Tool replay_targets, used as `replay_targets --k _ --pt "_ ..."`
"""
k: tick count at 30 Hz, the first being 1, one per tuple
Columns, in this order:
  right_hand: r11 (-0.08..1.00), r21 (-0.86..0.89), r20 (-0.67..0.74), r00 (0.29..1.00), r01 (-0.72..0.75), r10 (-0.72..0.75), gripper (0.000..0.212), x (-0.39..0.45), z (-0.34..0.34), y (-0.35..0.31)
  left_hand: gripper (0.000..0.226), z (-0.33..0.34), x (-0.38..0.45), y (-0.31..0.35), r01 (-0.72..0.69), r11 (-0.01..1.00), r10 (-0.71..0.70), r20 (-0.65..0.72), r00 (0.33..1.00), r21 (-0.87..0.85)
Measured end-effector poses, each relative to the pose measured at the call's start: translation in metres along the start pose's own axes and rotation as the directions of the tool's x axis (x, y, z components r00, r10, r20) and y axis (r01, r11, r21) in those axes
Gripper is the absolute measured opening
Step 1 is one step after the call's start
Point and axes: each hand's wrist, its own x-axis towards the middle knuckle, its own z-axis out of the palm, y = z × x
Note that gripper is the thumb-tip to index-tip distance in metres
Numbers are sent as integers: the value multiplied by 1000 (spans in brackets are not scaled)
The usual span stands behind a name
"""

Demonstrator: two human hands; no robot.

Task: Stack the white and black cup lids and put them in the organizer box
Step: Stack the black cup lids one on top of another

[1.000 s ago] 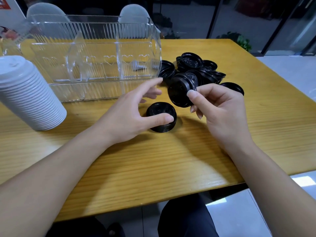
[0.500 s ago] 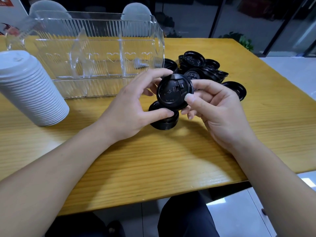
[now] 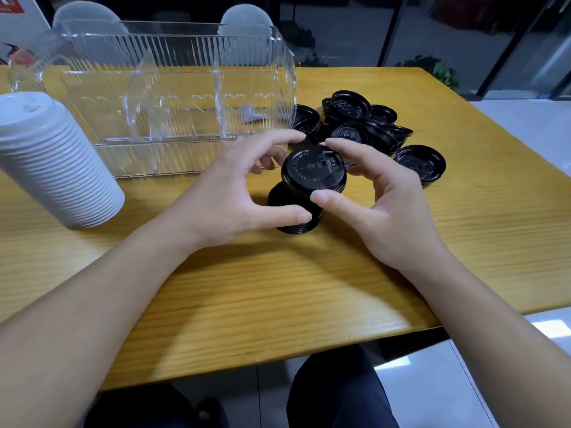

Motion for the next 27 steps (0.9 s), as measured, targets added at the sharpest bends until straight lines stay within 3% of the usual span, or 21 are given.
replay_targets --k 4,8,18,27 --pt "995 64 -25 996 -78 80 55 3 -2 6 108 -2 -1 -4 59 998 -59 115 992 9" --pt "991 1 65 989 -133 133 55 0 1 3 121 -2 -1 -9 140 987 -155 235 959 80" --pt "974 -176 191 966 -141 174 63 -1 6 3 127 5 -1 -7 156 987 -163 256 953 48" --pt "986 -106 224 963 -131 152 72 -2 5 0 132 6 -1 -4 145 989 -149 252 956 34"
